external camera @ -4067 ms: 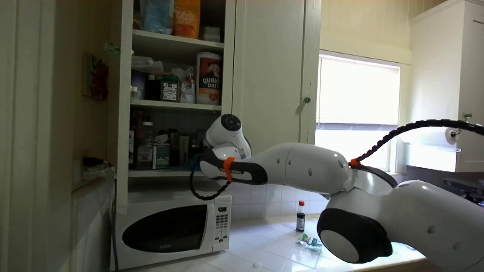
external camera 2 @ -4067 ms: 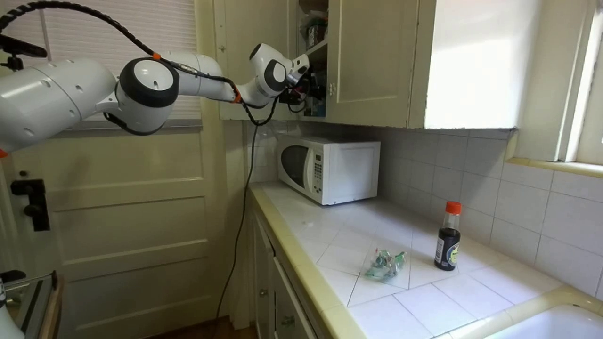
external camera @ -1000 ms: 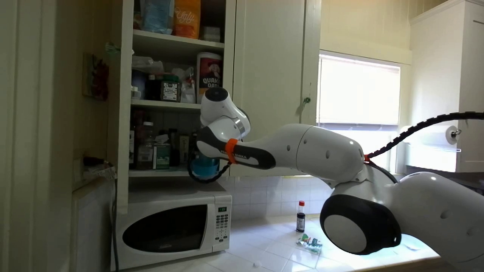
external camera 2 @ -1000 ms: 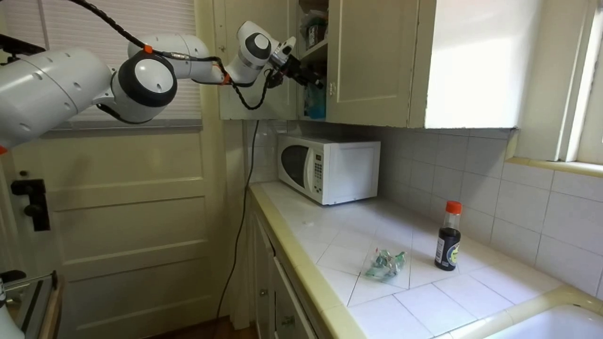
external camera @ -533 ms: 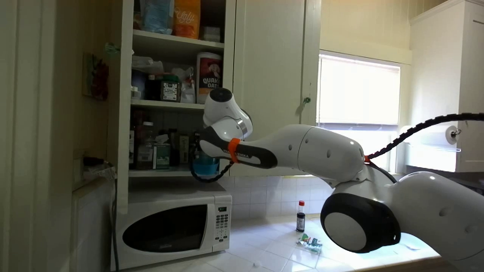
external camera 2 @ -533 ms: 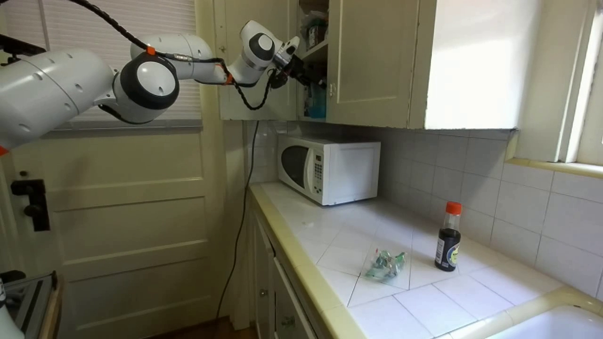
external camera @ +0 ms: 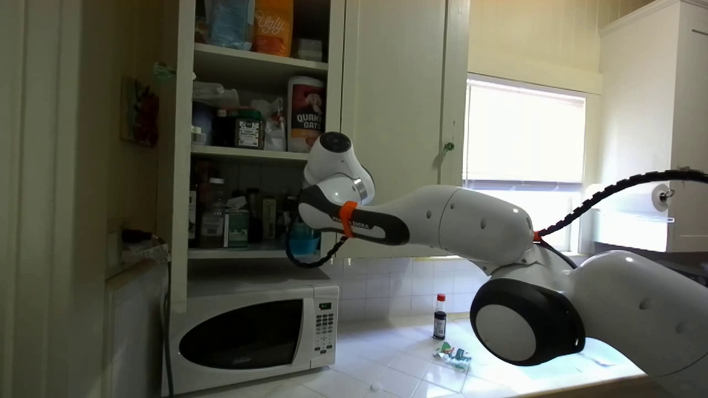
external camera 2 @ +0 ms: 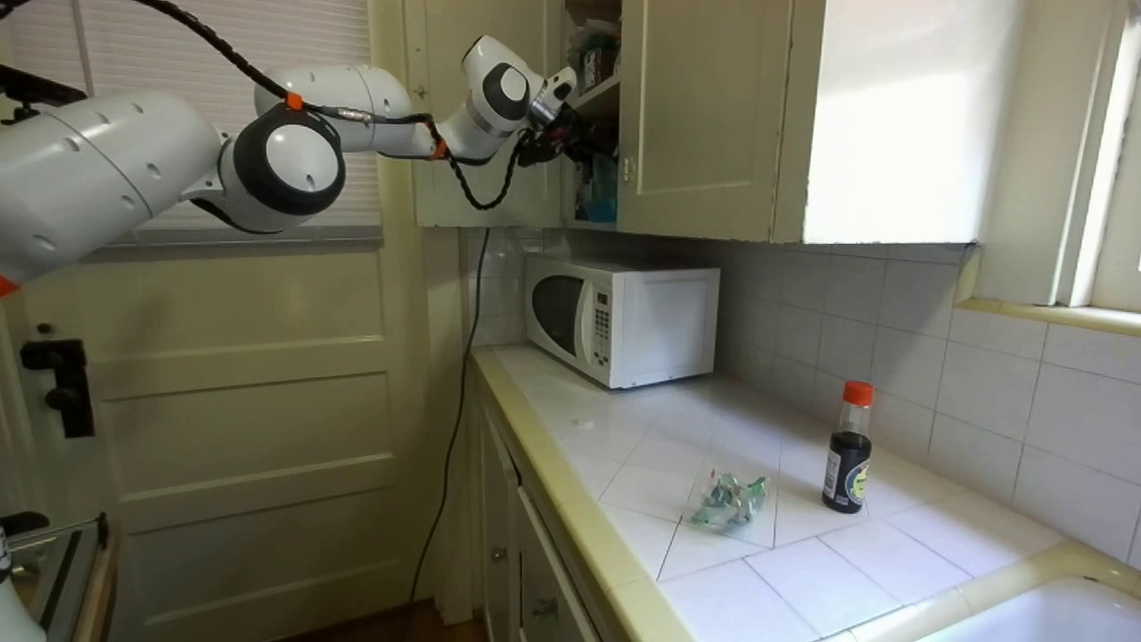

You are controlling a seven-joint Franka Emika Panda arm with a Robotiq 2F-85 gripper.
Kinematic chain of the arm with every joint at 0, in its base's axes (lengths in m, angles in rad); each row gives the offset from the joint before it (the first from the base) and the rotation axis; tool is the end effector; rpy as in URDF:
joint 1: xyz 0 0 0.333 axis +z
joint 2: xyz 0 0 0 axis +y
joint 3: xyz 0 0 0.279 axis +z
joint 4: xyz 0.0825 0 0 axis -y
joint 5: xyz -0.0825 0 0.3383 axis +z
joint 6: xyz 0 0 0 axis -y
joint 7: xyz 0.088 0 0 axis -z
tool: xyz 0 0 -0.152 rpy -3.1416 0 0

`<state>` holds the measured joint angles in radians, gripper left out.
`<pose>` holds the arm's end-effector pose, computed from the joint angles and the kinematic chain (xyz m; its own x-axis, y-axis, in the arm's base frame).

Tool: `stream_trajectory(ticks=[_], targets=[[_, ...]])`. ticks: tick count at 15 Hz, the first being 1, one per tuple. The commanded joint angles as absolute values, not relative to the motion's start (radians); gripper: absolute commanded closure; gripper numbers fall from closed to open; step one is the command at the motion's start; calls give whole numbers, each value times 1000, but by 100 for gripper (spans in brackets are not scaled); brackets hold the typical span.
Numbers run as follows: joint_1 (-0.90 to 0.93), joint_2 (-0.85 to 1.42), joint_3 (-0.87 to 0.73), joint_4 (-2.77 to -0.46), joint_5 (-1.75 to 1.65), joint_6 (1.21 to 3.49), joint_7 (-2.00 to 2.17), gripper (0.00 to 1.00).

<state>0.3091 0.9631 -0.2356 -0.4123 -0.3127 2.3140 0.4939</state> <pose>0.7468 0.1595 0.5637 0.4972 -0.0182 0.8674 -0.1678 -0.9829 0.0755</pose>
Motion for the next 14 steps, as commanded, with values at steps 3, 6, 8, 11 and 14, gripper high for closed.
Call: stream_trajectory(ticks=[3, 6, 8, 11, 14], targets=[[297, 974, -212, -412, -303, 2333, 349, 29], [292, 980, -192, -413, -293, 2375, 276, 29], [285, 986, -176, -417, -285, 2431, 229, 29], [274, 998, -131, -424, -254, 2509, 158, 29], [265, 1012, -107, -425, -234, 2570, 88, 29]])
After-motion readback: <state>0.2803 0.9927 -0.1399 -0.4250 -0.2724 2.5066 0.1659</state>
